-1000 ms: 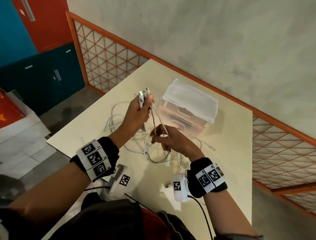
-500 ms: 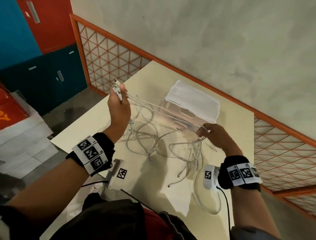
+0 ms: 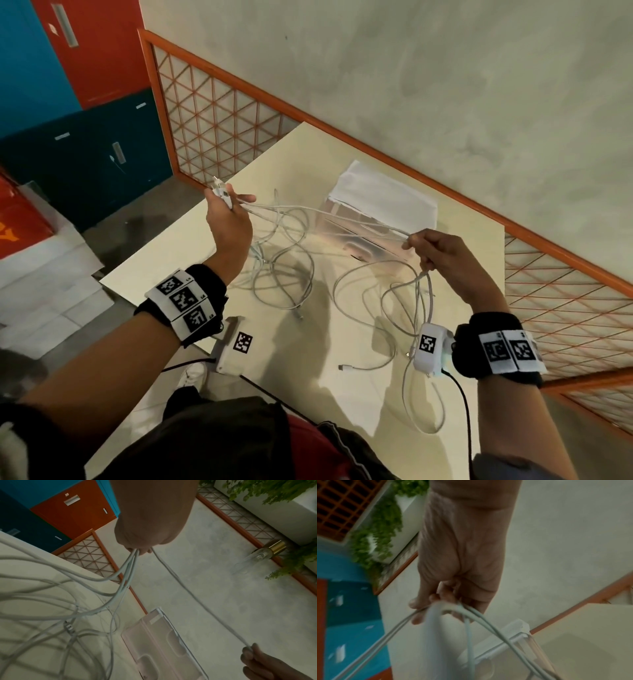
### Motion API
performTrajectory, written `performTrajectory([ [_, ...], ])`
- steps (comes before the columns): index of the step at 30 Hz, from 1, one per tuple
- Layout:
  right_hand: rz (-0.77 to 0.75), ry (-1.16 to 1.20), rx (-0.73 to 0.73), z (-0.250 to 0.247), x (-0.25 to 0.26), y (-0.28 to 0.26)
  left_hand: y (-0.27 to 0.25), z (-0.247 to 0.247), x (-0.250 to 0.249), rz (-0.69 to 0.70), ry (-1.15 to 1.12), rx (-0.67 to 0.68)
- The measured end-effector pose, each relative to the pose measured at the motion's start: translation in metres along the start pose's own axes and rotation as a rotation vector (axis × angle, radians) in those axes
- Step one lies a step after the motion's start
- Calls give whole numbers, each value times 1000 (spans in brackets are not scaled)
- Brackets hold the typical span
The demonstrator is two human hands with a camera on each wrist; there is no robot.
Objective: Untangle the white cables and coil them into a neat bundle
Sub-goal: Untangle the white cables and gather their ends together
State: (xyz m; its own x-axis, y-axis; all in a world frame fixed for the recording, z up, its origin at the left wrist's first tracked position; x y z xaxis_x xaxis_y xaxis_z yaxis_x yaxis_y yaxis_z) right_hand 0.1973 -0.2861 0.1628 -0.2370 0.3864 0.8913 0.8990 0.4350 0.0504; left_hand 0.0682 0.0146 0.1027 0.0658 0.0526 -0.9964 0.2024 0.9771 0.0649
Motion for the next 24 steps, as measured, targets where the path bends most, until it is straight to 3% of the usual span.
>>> performTrajectory([
  [5, -87, -269, 9, 28, -1, 0, -16, 7, -17, -29, -183, 296],
  [10, -148, -329, 151, 65, 12, -6, -56, 19, -21, 228, 101, 896],
  [12, -141, -273, 189, 72, 23, -9, -68, 20, -12, 244, 197, 1022],
  [14, -140, -249, 205, 72, 31, -10, -73, 20, -6, 265, 255, 1036],
  [19, -91, -132, 230, 70, 26, -10, -73, 19, -12, 418, 310, 924],
  [24, -43, -99, 229, 71, 7, -10, -69, 20, -24, 459, 235, 734],
])
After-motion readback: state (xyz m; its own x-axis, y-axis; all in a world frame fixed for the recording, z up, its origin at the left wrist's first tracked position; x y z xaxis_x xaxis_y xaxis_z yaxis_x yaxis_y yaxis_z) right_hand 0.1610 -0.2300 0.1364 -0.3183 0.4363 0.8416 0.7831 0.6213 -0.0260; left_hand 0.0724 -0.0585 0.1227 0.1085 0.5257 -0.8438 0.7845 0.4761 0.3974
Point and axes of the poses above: each hand's wrist, its own y-axis towards the middle knuckle, its own z-axis out of the palm, x = y × z, the point moved 2 cm from there along y, towards the middle knuckle, and after that the axes turned 13 degrees about -x, right-handed, at the moved point
